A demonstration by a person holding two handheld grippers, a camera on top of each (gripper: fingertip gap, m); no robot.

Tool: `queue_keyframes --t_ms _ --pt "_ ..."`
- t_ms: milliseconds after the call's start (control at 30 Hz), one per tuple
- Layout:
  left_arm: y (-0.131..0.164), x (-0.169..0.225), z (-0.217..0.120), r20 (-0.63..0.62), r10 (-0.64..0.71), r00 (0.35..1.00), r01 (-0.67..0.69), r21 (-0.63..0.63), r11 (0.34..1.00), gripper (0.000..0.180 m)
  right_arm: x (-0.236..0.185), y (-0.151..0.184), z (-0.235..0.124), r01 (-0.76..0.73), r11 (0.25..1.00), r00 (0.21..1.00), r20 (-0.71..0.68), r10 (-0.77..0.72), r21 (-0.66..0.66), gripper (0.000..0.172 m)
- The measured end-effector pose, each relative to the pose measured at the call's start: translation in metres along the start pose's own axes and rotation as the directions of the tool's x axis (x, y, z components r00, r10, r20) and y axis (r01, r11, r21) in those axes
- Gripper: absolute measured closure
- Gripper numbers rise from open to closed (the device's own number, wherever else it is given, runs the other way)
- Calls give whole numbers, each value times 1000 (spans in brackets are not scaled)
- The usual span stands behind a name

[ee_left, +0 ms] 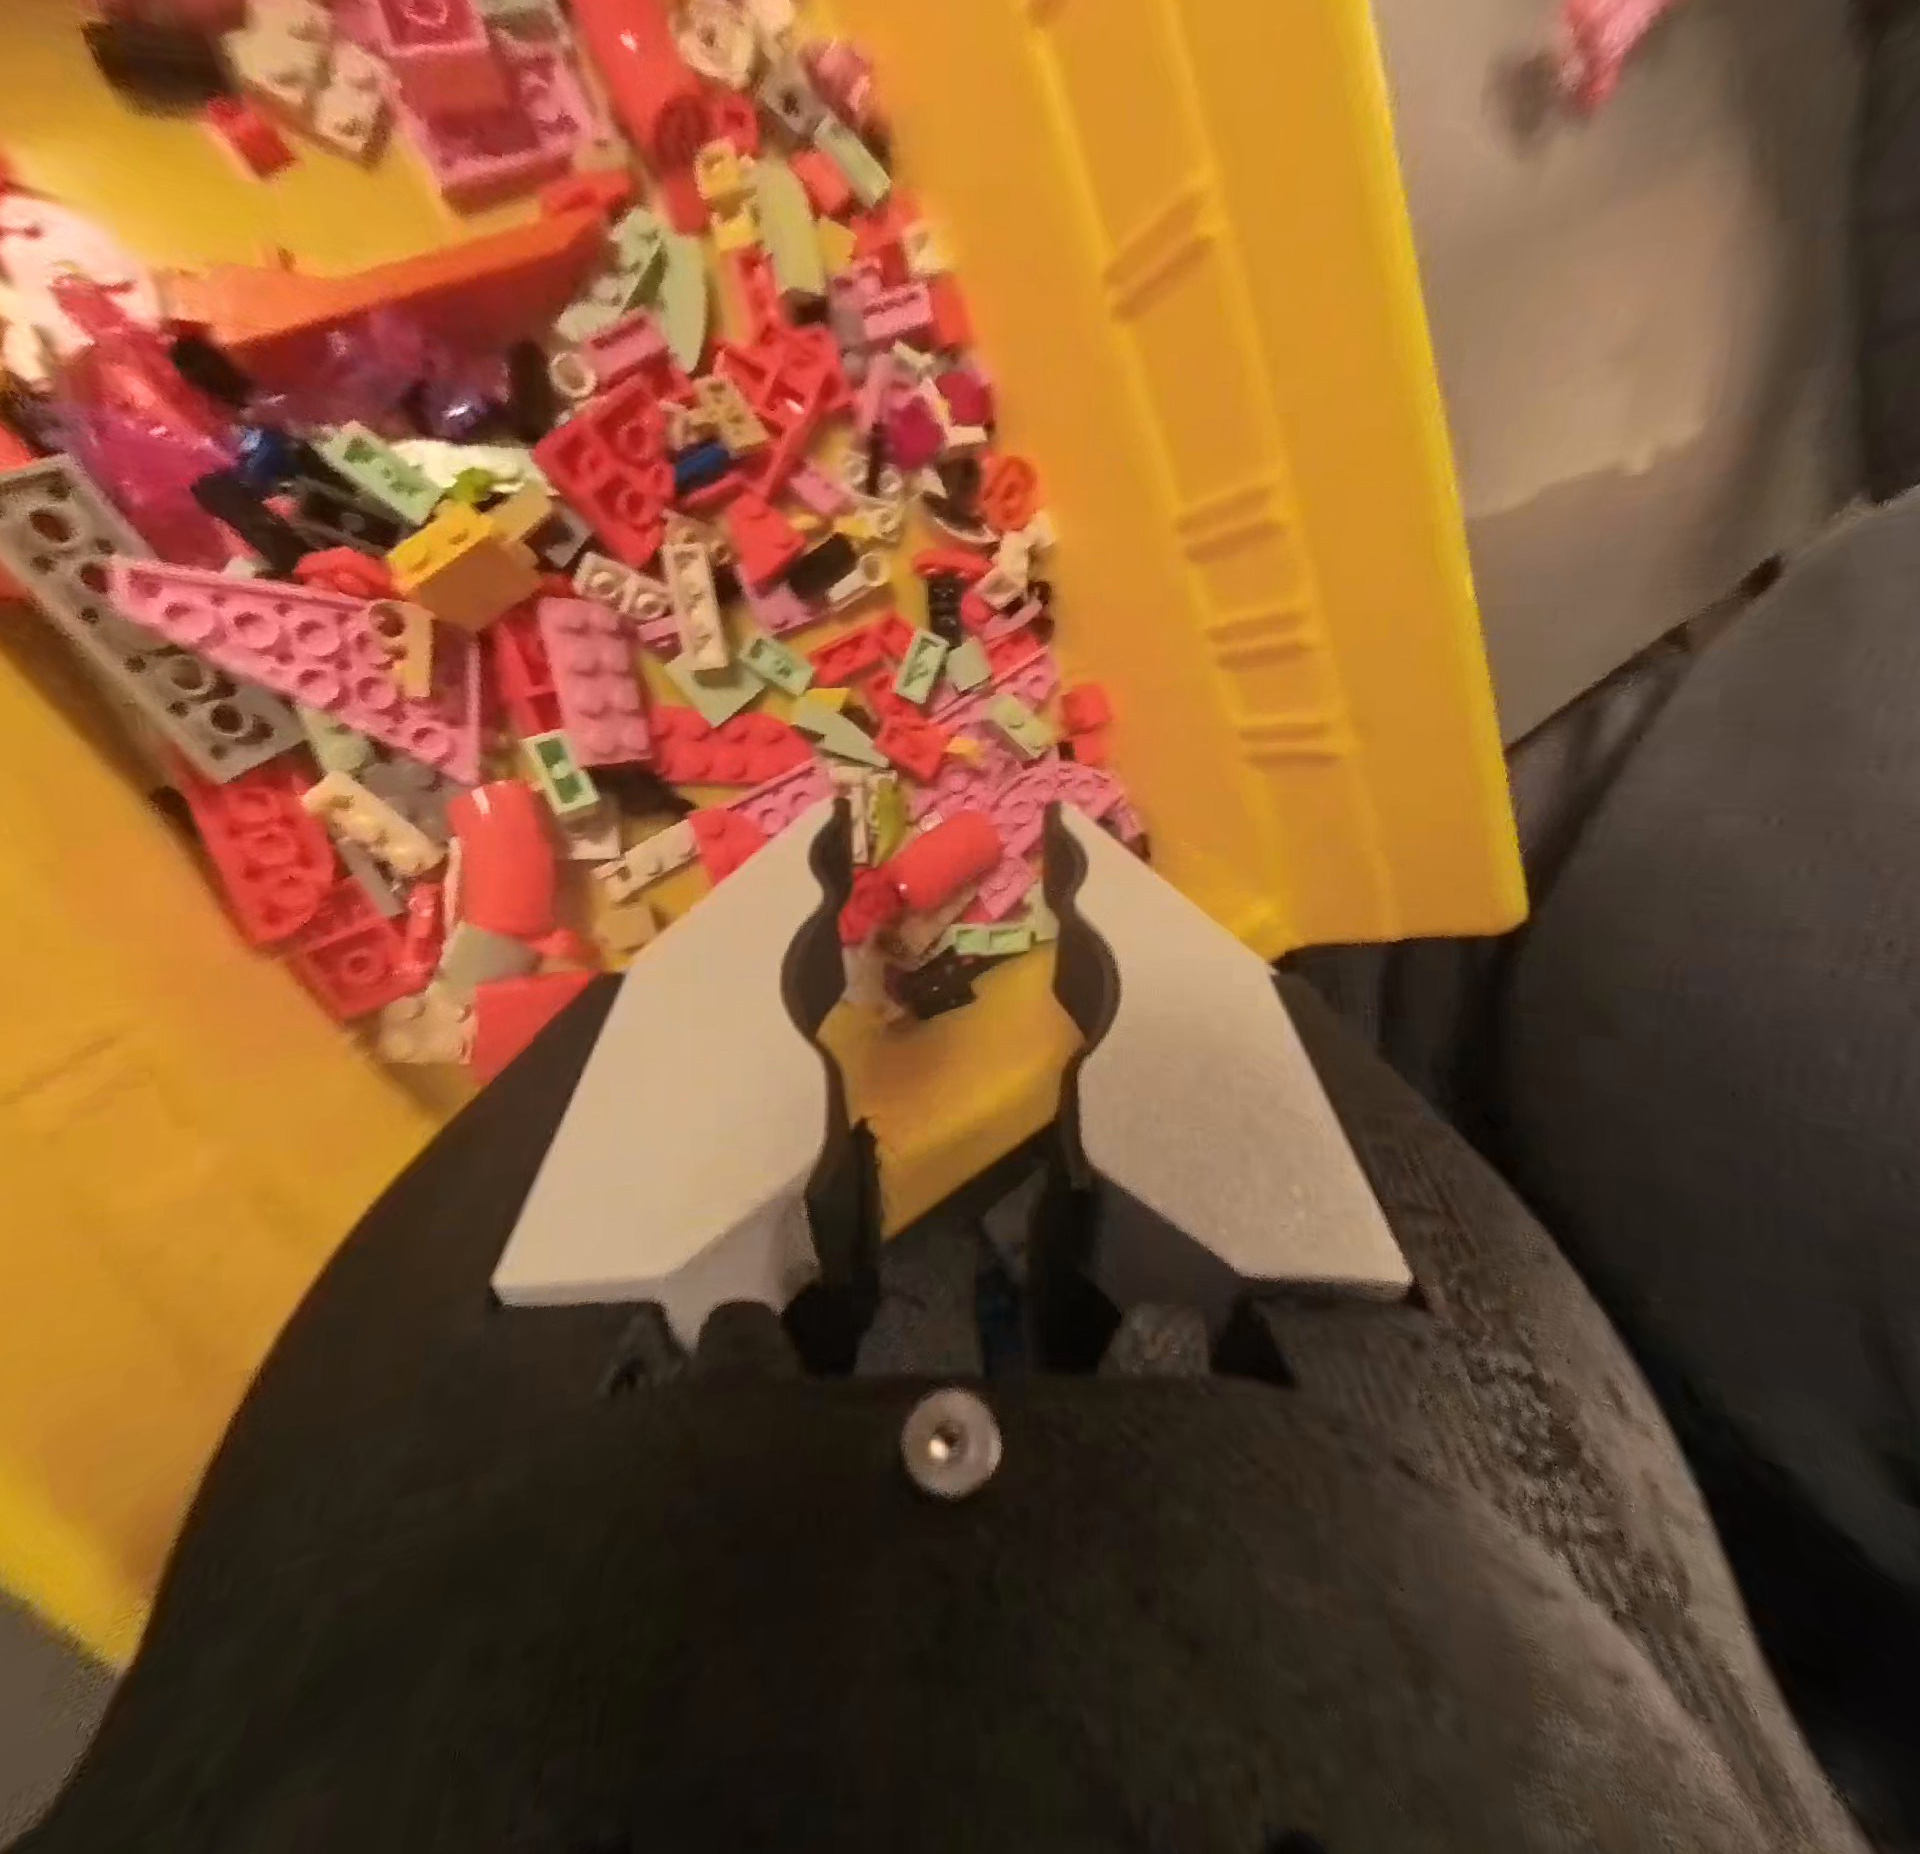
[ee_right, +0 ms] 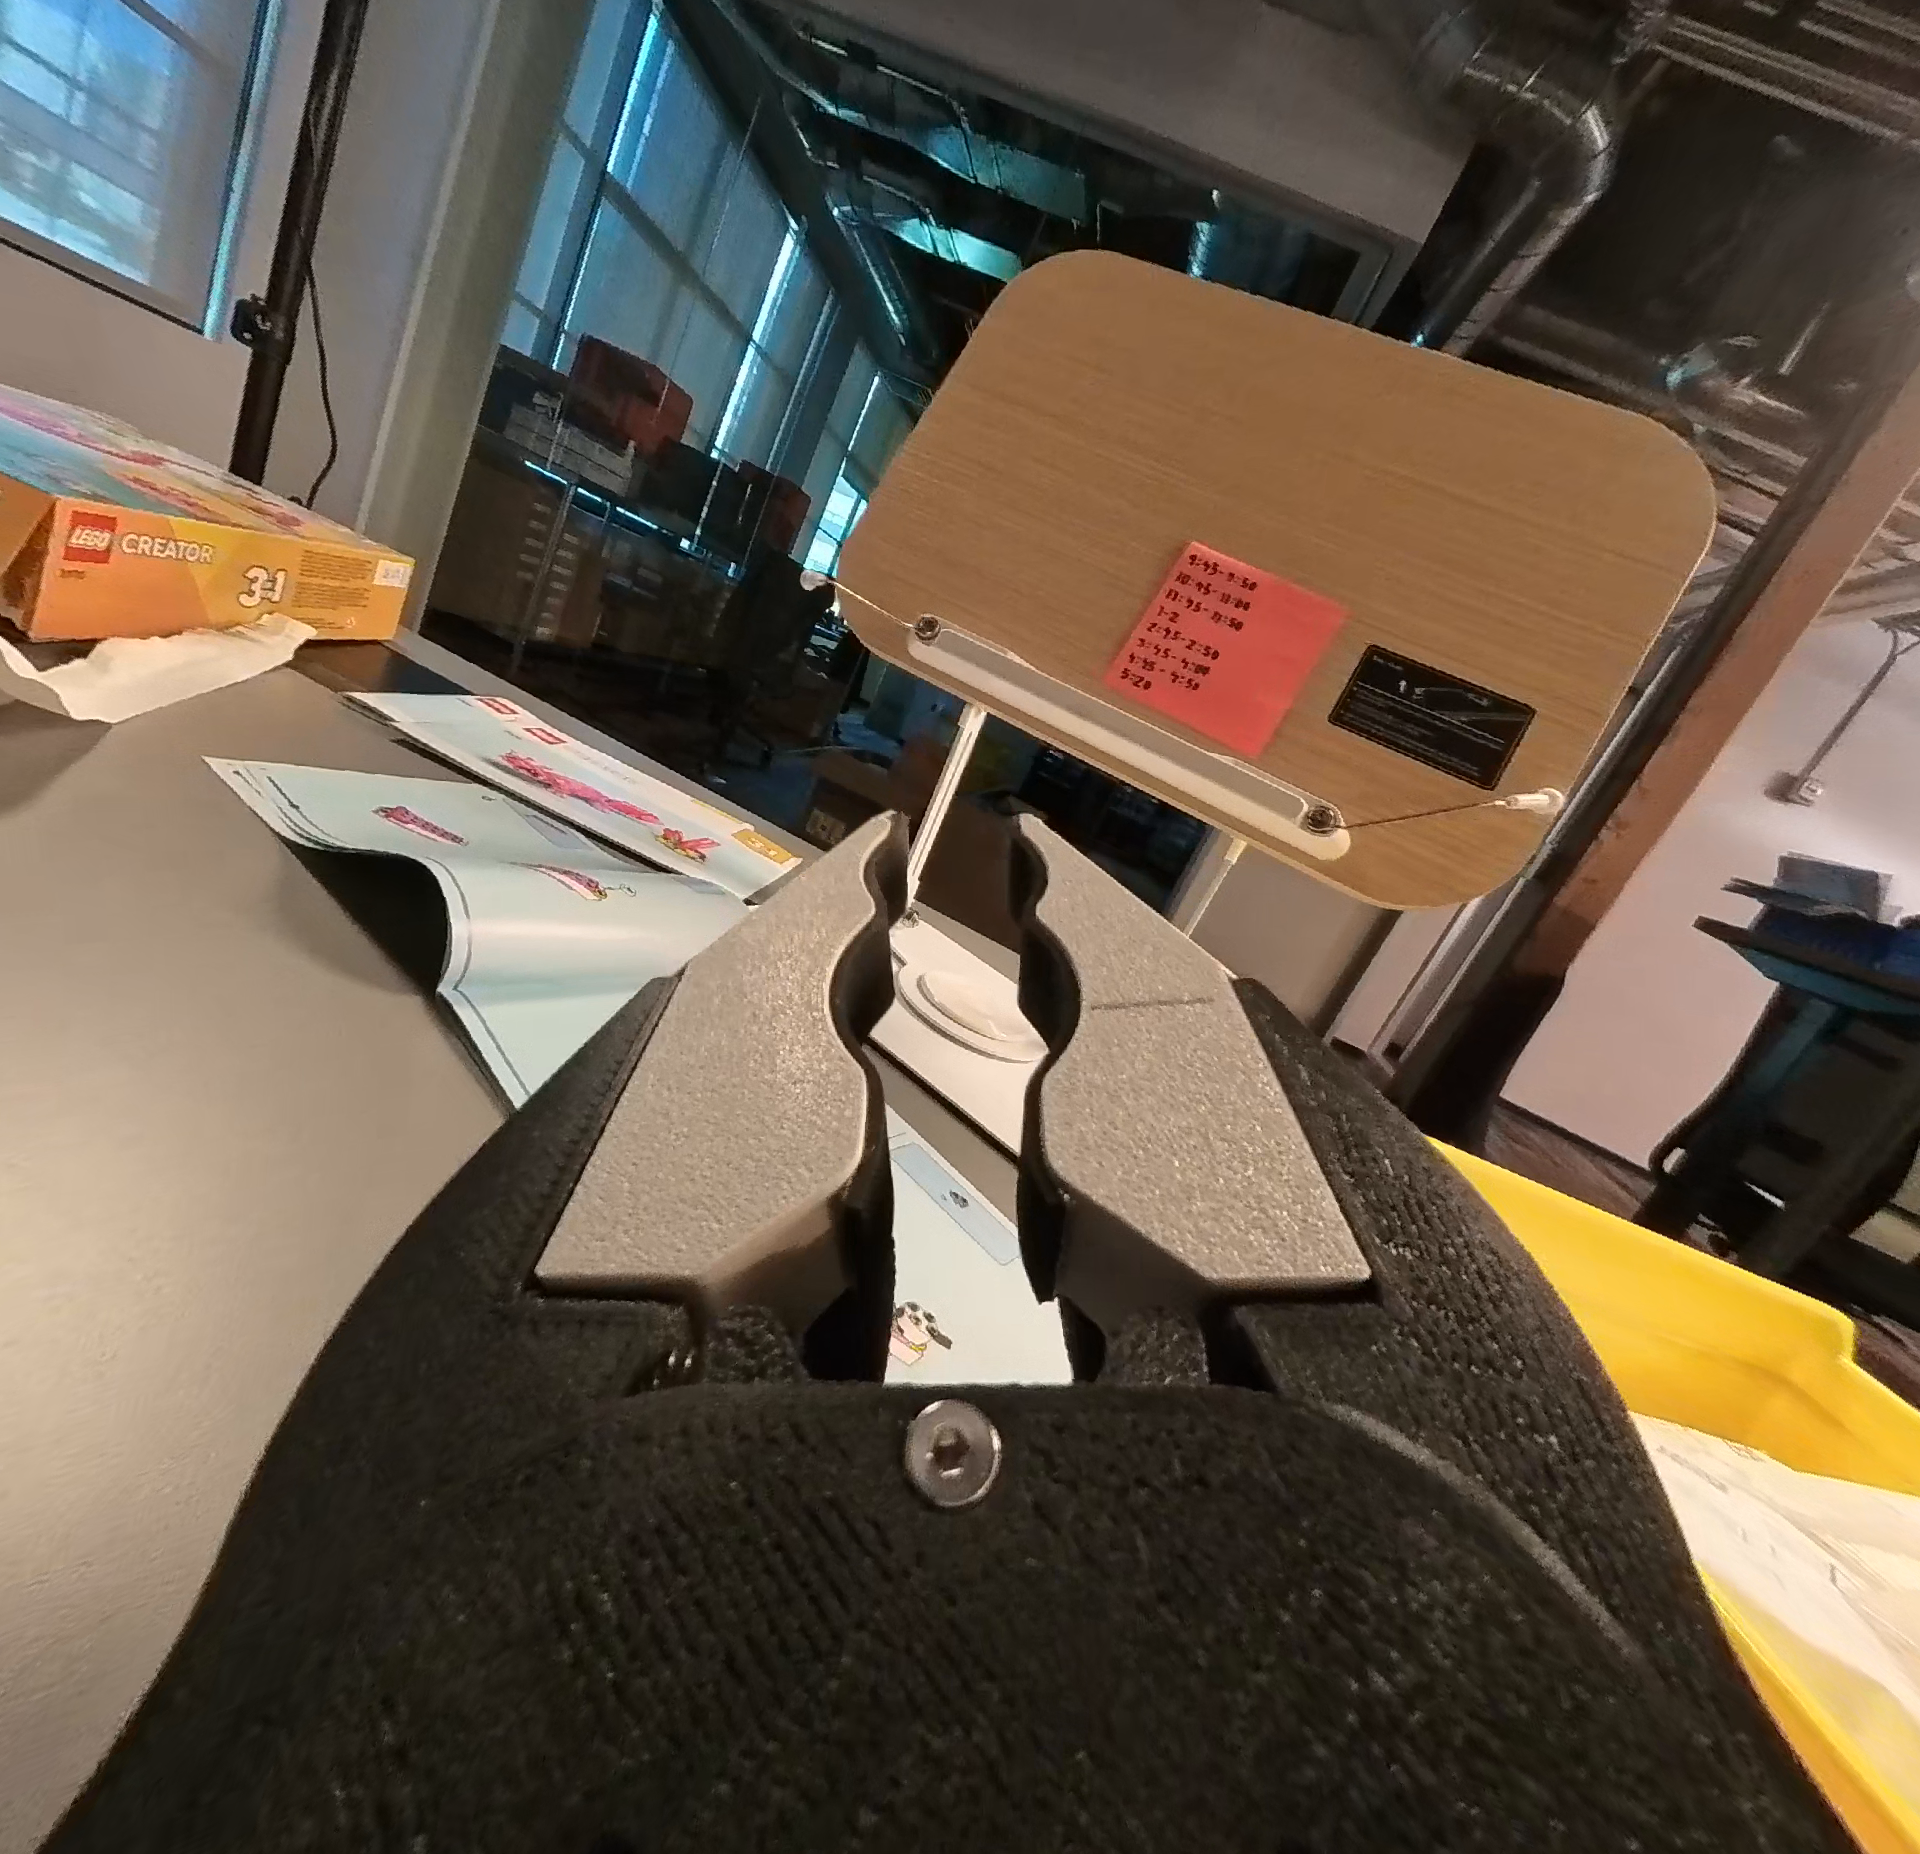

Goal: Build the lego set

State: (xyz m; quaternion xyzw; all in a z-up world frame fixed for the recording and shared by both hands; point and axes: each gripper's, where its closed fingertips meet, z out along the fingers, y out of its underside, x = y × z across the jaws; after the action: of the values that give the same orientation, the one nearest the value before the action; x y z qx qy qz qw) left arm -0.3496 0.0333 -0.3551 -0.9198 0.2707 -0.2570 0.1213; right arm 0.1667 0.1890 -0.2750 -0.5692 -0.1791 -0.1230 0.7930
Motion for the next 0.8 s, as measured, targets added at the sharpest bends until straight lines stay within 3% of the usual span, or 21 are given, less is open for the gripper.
queue_keyframes --t_ms 67,133,200,233,367,533,600,667,733,800 --pt "5 12 9 -57 45 997 -49 -72 996 144 -1 1 0 9 1000 1000 1 -9 -4 155" --pt "12 28 18 -130 197 972 -214 -138 967 143 -1 1 1 14 1000 1000 1 -14 -9 155" --pt "23 39 25 -184 434 882 -463 -163 871 143 -1 2 1 16 1000 1000 -1 -16 -14 155" --pt "24 42 27 -191 494 848 -525 -169 834 146 -1 3 1 17 1000 1000 -2 -17 -17 155" --pt "32 59 32 -315 579 752 -645 -176 744 160 -2 3 1 25 999 1000 -2 -25 -22 155" --pt "37 44 39 -289 613 735 -677 -266 686 163 -6 3 2 49 998 999 12 -49 -27 155" --pt "33 37 41 -252 627 737 -675 -276 684 164 -9 3 2 63 998 998 20 -62 -29 155" --pt "12 20 39 -121 654 747 -661 -246 709 160 -11 3 2 77 997 997 25 -76 -30 155" --pt "-34 -2 31 103 596 796 -589 -97 803 148 -12 4 3 88 996 996 27 -87 -32 155" --pt "-62 -17 25 131 464 876 -471 31 881 131 -12 4 3 93 995 995 29 -92 -34 155"
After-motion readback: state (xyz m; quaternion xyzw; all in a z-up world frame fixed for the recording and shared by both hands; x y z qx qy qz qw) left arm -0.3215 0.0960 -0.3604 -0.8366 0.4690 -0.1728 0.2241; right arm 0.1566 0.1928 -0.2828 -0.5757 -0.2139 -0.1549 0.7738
